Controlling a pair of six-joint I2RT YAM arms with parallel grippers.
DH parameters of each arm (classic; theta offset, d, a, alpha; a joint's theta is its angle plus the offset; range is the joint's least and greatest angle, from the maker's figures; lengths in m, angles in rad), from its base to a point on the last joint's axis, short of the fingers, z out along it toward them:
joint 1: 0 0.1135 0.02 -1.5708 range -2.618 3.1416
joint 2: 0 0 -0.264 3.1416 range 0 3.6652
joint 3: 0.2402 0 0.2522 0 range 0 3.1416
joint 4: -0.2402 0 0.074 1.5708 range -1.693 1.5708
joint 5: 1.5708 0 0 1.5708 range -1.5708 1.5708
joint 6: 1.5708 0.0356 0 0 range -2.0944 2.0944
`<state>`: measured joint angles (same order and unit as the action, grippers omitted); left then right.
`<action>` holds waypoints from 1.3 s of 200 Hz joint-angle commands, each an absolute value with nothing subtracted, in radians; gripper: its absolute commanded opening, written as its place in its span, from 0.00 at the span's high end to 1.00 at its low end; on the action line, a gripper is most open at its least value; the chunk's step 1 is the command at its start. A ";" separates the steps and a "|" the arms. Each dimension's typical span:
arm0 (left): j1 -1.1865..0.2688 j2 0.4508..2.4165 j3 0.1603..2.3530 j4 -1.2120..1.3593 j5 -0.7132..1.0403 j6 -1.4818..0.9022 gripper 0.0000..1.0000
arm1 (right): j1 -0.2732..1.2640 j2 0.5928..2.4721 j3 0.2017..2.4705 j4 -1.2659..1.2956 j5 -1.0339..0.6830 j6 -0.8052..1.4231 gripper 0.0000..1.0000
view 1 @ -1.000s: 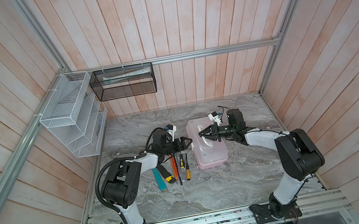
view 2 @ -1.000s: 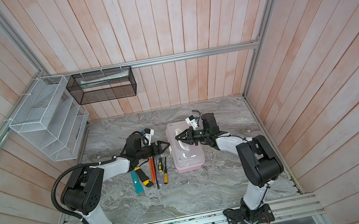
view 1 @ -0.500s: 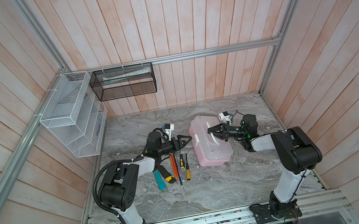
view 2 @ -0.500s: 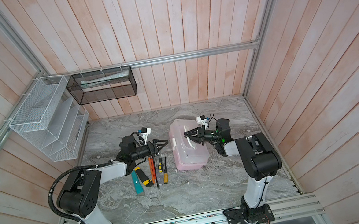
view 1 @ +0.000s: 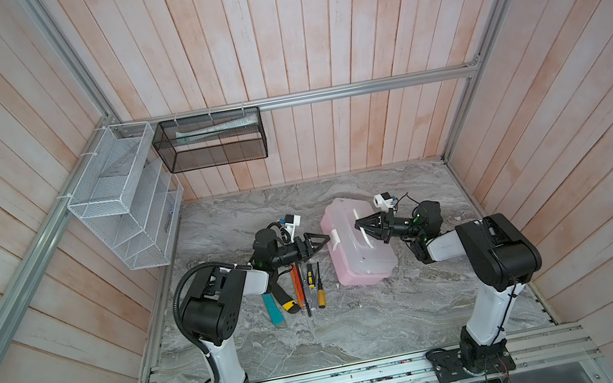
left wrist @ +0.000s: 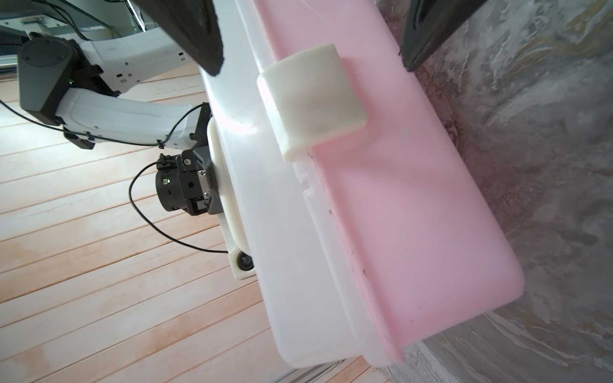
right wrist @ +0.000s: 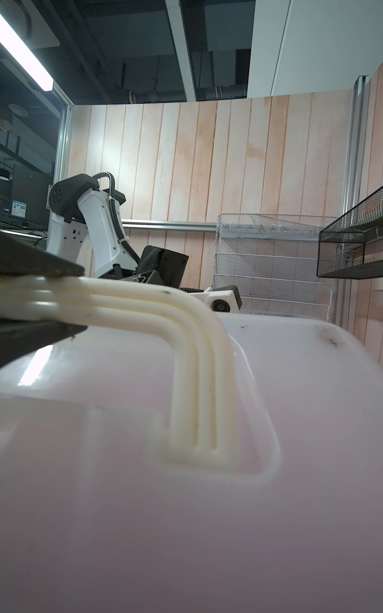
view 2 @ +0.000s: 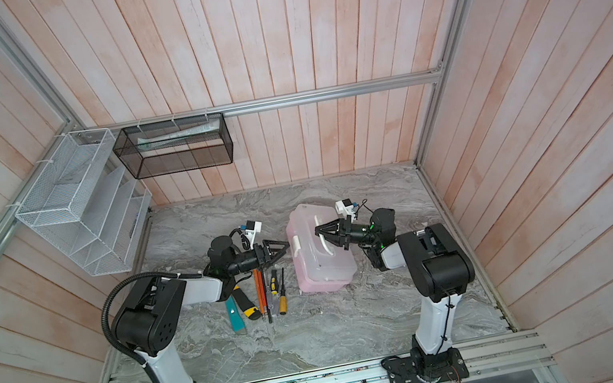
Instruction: Pack the tool kit
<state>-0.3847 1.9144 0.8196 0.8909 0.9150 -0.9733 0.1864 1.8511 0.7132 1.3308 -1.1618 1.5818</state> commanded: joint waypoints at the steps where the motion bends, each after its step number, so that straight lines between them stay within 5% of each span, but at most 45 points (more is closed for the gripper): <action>1: -0.398 1.947 0.843 0.980 0.951 -1.009 0.14 | 0.192 1.876 0.696 1.339 -1.185 1.501 1.00; 98: -0.436 1.994 0.865 1.083 0.979 -1.087 0.15 | 0.210 1.897 0.703 1.314 -1.169 1.476 1.00; 151: -0.395 2.061 0.818 1.488 1.018 -1.367 0.15 | 0.209 1.894 0.687 1.291 -1.163 1.456 1.00; 260: -0.380 2.023 0.818 1.568 1.030 -1.466 0.15 | 0.206 1.784 0.741 0.790 -1.040 1.112 1.00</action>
